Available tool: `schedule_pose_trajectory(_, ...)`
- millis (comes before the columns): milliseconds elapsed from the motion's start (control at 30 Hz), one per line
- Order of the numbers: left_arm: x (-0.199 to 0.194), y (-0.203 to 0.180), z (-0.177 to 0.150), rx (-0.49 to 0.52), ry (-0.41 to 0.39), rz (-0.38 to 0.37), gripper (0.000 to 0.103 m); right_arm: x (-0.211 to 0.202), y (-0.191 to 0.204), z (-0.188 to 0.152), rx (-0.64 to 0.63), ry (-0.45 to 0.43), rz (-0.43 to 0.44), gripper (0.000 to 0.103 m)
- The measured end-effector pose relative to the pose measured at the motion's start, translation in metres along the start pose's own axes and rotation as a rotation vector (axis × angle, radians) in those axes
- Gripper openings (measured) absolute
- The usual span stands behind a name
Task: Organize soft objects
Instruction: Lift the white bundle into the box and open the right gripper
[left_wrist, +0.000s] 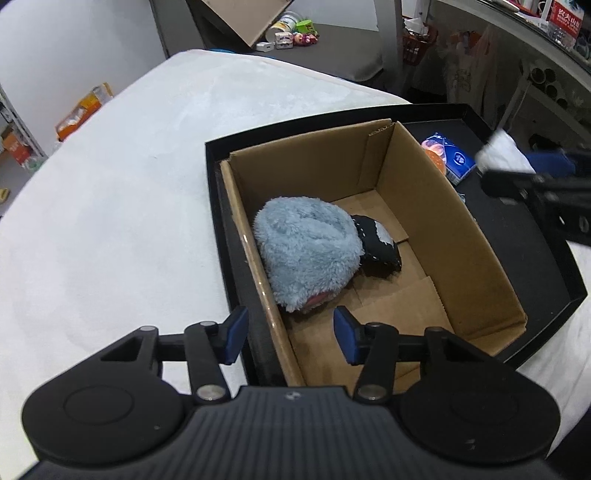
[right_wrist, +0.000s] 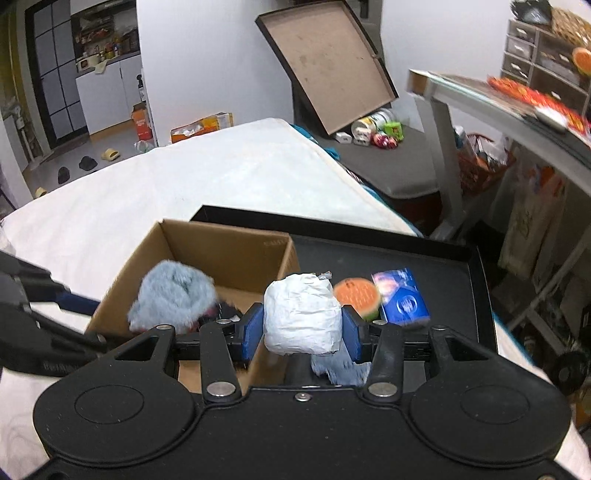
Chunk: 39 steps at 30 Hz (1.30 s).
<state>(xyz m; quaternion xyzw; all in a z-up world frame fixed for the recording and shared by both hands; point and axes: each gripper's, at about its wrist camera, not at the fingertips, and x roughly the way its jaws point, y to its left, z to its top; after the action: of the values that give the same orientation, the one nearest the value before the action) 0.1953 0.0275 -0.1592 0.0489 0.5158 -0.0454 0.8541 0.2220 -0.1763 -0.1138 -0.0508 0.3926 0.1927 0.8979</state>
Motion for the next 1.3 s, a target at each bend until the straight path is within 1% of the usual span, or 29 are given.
schedule_pose_trajectory(133,0.010,0.004,-0.002,0.019,0.003,-0.024,0.048,0.012,0.013,0.012,-0.038,0.010,-0.002,0.044)
schedule_pose_trajectory(200,0.015,0.008,-0.003,0.015,0.008,-0.044,0.044,0.021,0.020,0.015,-0.057,0.022,-0.002,0.044)
schedule_pose_trajectory(267,0.019,0.012,-0.004,0.013,0.011,-0.057,0.033,0.028,0.026,0.017,-0.077,0.035,-0.008,0.044)
schedule_pose_trajectory(400,0.025,0.020,-0.003,-0.001,0.013,-0.069,0.027,0.040,0.037,0.021,-0.113,0.049,-0.019,0.044)
schedule_pose_trajectory(667,0.032,0.028,-0.002,-0.003,0.011,-0.105,0.027,0.059,0.058,0.030,-0.210,0.063,-0.028,0.045)
schedule_pose_trajectory(700,0.032,0.029,-0.003,-0.004,0.009,-0.106,0.027,0.061,0.059,0.031,-0.213,0.063,-0.040,0.048)
schedule_pose_trajectory(767,0.032,0.030,-0.004,-0.007,0.011,-0.111,0.027,0.062,0.059,0.032,-0.209,0.062,-0.054,0.051)
schedule_pose_trajectory(833,0.033,0.030,-0.003,-0.009,0.011,-0.113,0.027,0.062,0.058,0.032,-0.199,0.061,-0.050,0.053)
schedule_pose_trajectory(1000,0.032,0.029,-0.002,-0.002,0.003,-0.105,0.027,0.057,0.053,0.030,-0.187,0.054,-0.060,0.056)
schedule_pose_trajectory(1067,0.031,0.029,-0.002,-0.007,0.004,-0.105,0.026,0.055,0.050,0.030,-0.173,0.048,-0.060,0.058)
schedule_pose_trajectory(1300,0.024,0.023,-0.002,0.001,0.004,-0.078,0.024,0.044,0.037,0.023,-0.139,0.022,-0.056,0.060)
